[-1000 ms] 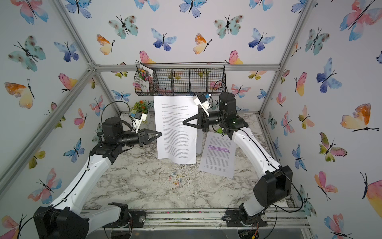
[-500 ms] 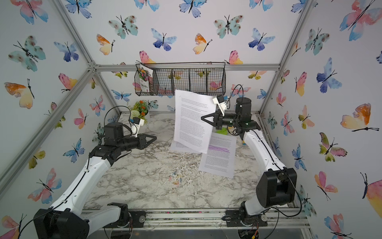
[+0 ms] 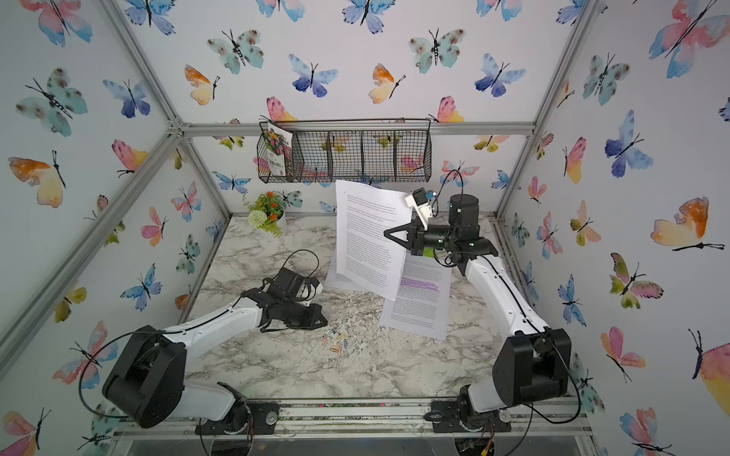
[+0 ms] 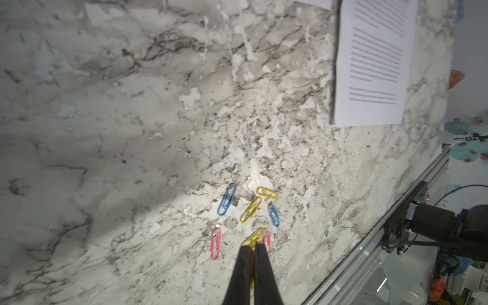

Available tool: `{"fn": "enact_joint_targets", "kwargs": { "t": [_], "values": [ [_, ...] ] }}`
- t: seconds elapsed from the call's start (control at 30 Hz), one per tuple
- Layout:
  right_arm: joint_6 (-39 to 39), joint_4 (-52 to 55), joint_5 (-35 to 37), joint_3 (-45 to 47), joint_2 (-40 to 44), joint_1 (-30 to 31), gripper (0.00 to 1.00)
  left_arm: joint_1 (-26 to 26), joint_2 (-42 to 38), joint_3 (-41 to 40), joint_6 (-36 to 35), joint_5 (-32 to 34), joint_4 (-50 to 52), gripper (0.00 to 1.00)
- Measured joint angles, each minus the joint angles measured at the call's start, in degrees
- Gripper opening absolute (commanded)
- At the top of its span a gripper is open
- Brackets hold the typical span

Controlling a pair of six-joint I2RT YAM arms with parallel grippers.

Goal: Unclip the paperclips from the documents
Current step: Place the paper clip at the center of the board.

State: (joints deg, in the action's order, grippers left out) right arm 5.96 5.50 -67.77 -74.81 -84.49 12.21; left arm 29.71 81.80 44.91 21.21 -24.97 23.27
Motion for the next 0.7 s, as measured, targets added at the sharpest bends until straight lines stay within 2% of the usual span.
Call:
{"fn": "enact_joint_targets", "kwargs": {
  "t": [0.13,0.27,0.37,0.57,0.7],
  "values": [
    [-0.8,0.9,0.2,1.4,1.0,0.0,0.02,-0.1,1.7,-1.7,2.1,1.5,-0.9,0.33],
    [-2.2,3.3,0.7,1.9,2.0,0.0,0.02,-0.1,2.3,-1.8,3.1,1.8,-1.0,0.5],
    [-3.0,4.8,1.7,1.9,2.4,0.0,0.02,-0.1,2.1,-1.7,3.5,2.0,-0.6,0.54],
    [-2.5,9.6,4.7,0.0,1.3,0.4,0.02,-1.2,-0.9,1.0,3.6,3.1,2.7,0.54],
    [-2.0,12.6,8.4,-5.6,-2.2,3.8,0.02,-5.6,-5.4,5.5,3.4,4.5,5.2,0.54]
  ]
}}
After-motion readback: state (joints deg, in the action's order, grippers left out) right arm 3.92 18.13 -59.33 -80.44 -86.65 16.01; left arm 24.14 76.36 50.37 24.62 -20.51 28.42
